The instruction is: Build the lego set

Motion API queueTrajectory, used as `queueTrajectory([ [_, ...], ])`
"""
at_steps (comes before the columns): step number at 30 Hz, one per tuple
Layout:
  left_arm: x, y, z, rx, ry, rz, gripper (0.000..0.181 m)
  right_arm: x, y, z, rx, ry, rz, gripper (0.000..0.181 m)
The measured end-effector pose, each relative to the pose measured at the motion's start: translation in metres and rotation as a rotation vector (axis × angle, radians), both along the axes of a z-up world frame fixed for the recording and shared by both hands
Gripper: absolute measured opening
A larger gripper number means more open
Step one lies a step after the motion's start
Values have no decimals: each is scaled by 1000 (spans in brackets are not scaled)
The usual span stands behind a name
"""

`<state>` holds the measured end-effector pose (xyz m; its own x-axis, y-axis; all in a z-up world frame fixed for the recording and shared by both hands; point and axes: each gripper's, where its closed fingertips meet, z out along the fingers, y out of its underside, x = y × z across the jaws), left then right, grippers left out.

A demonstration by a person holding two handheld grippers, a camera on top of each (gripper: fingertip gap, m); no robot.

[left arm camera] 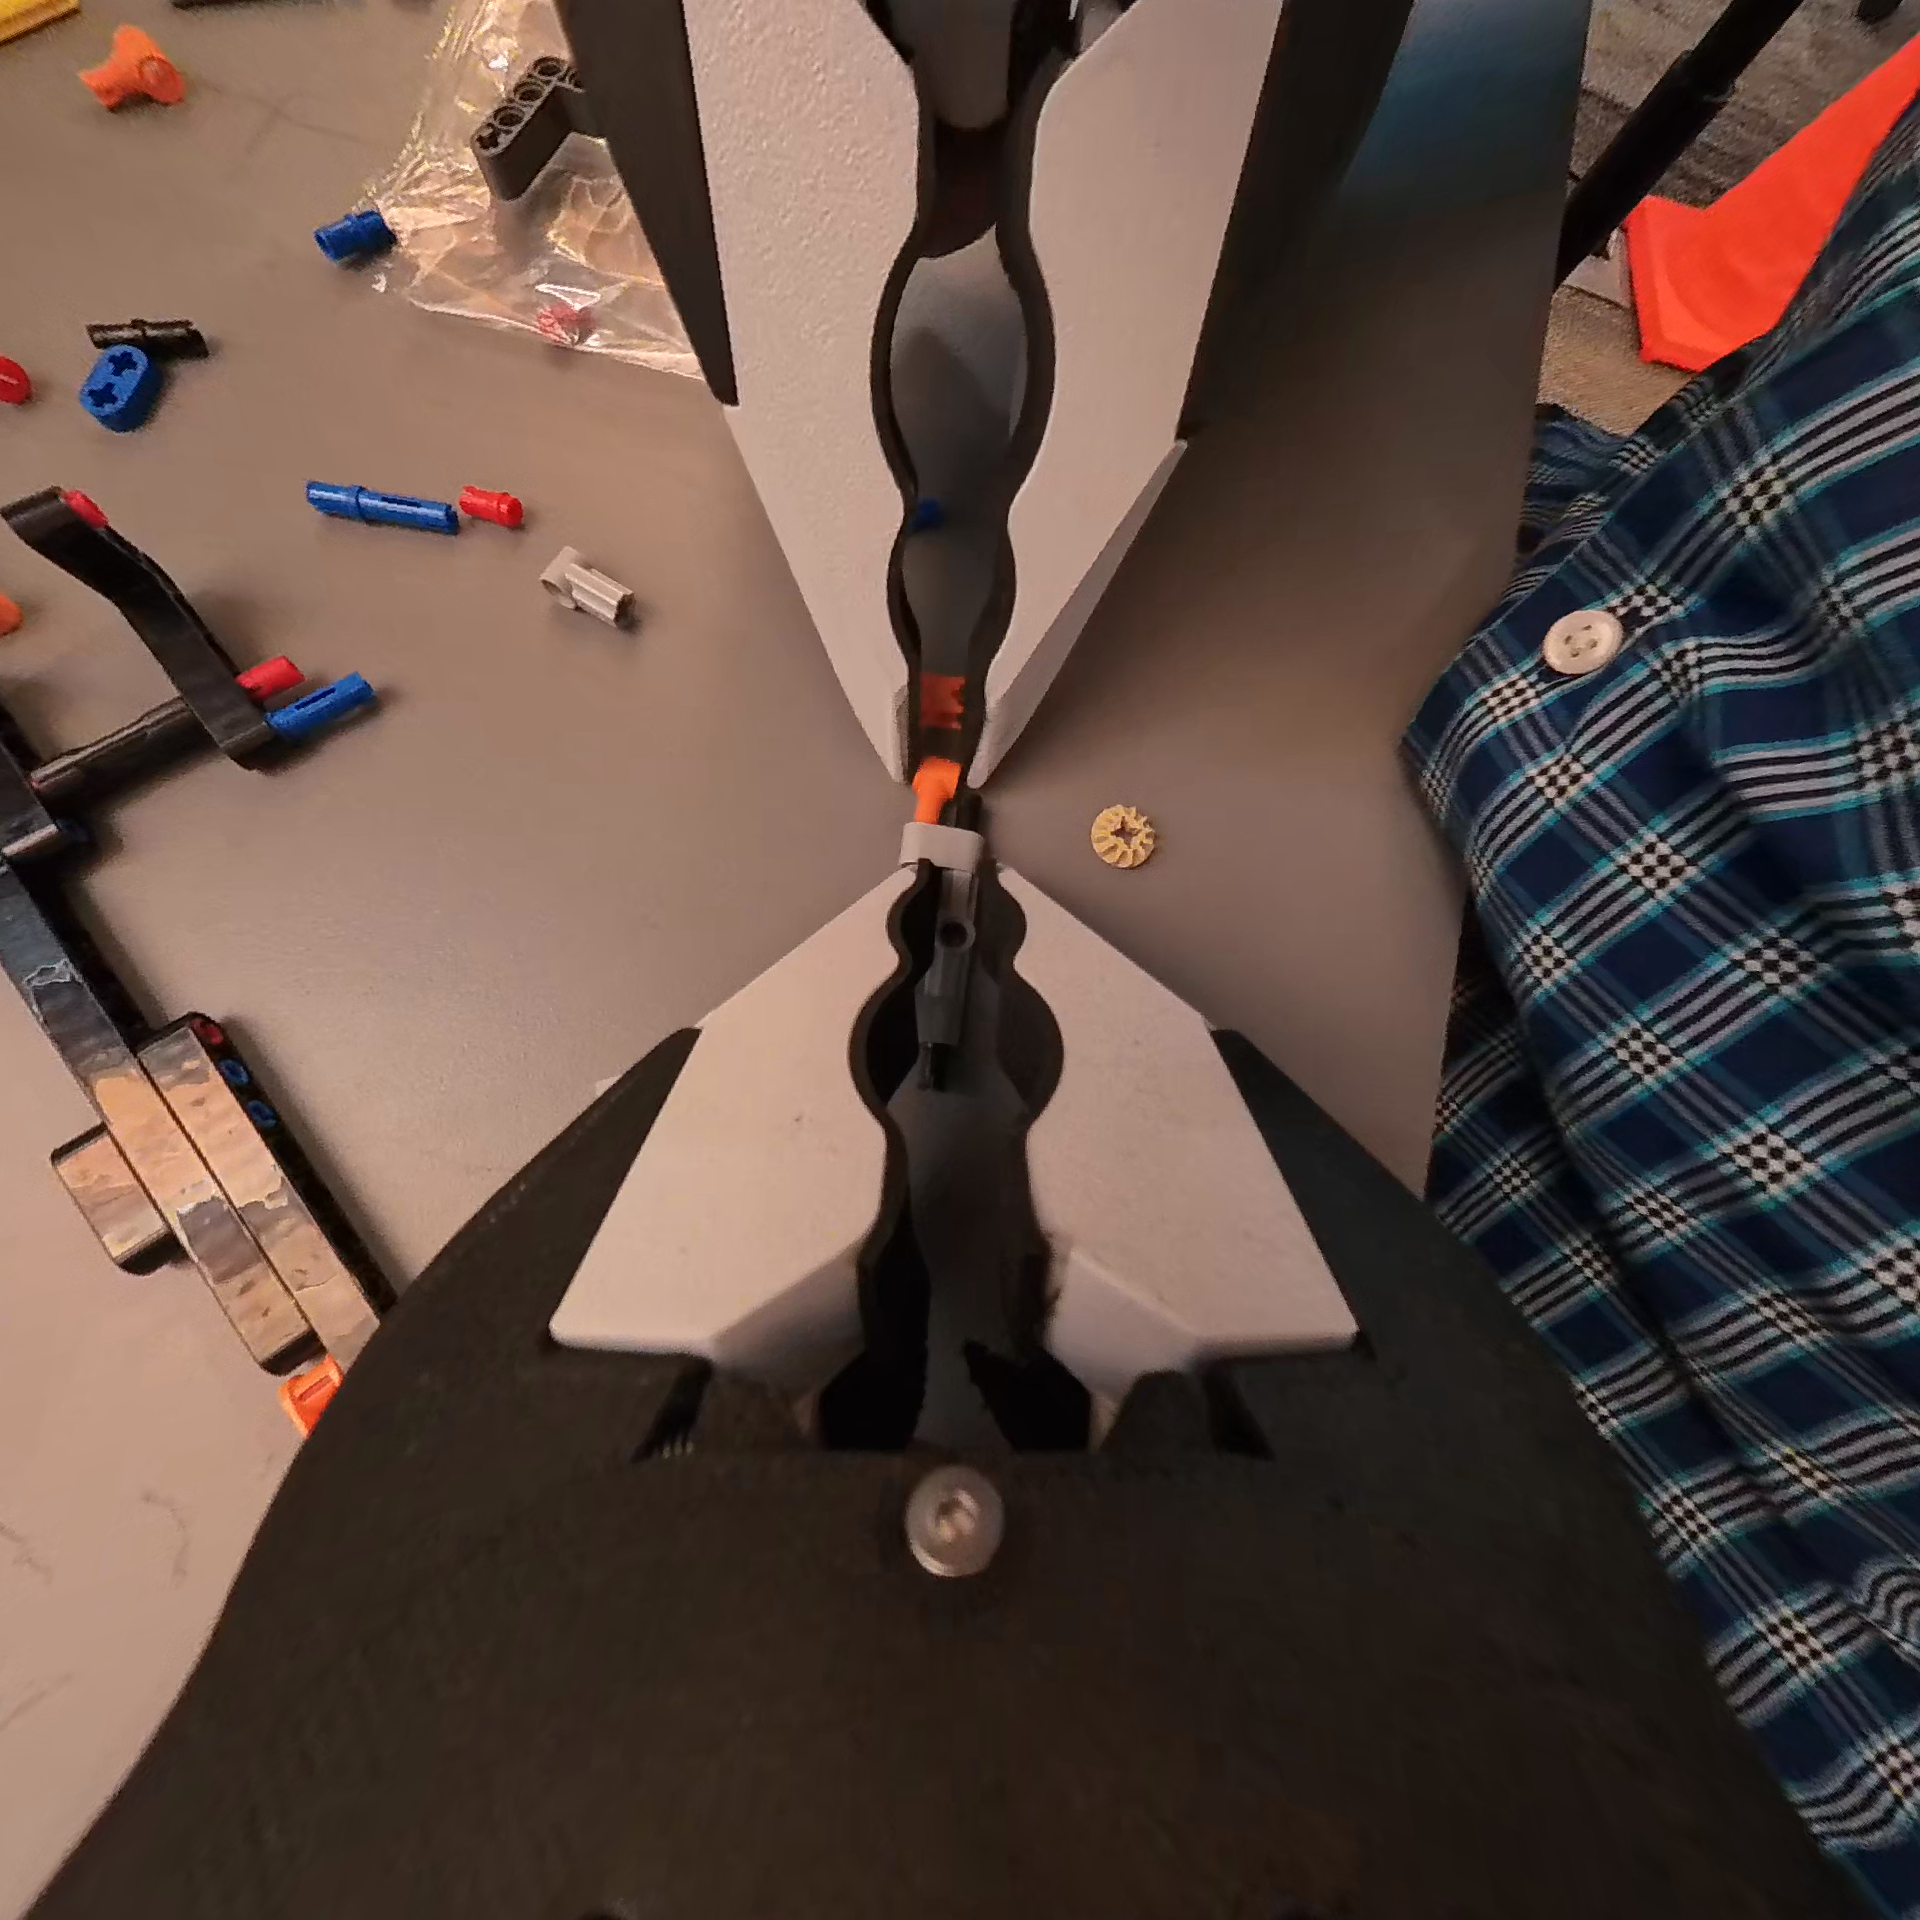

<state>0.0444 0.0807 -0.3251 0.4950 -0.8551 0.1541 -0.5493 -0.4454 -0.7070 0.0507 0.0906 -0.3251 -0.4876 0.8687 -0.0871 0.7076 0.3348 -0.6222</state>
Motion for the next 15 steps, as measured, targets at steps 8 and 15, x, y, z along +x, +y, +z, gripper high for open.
queueTrajectory([
  [8, 0, 0, 0, 2, 0, 1, 6, -1, 1, 0, 16, 53, 11, 5],
  [15, 0, 0, 0, 2, -1, -2, 6, -1, 0, 0, 39, 46, 57, 4],
])
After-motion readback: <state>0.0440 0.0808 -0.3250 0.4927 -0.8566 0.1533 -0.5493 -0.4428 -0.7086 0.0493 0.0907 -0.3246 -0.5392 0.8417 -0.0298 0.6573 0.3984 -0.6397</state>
